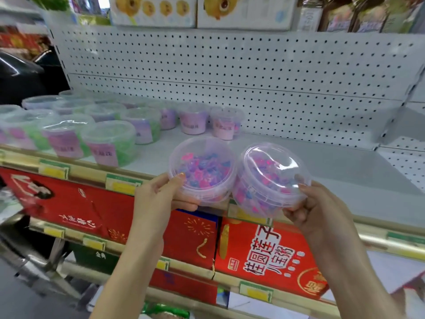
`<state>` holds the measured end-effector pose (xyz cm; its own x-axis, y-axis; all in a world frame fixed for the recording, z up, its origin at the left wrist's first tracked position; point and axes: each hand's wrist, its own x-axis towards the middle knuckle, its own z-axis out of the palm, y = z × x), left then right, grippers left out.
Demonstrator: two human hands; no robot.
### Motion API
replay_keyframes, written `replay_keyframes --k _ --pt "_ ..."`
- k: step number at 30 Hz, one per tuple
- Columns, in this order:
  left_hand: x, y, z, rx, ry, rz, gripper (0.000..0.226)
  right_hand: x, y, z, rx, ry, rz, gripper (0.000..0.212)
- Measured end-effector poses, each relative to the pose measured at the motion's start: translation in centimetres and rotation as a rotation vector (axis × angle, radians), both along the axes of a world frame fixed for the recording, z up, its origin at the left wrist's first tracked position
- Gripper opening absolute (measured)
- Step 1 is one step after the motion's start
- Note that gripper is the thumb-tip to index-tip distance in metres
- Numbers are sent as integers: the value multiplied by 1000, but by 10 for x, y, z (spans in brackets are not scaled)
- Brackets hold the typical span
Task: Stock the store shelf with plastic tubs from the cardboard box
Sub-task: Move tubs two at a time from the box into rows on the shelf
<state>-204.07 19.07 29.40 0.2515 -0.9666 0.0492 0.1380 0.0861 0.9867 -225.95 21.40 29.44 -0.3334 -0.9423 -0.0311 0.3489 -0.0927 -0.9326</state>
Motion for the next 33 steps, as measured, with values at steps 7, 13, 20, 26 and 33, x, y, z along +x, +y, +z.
replay_keyframes --k 7,13,20,26,33 --pt "24 -59 6 10 60 -8 13 23 -59 2 12 63 -14 15" --pt "39 -110 1 62 33 -30 19 25 -98 -6 68 181 -30 16" --pt "46 -142 -10 22 -285 34 42 12 -123 -13 89 414 -190 19" --pt "51 -132 -8 -411 -997 278 54 22 -108 -1 -234 1169 -484 35" --pt "35 -151 -9 -573 -1209 -114 54 56 -126 -10 -177 1672 -336 52"
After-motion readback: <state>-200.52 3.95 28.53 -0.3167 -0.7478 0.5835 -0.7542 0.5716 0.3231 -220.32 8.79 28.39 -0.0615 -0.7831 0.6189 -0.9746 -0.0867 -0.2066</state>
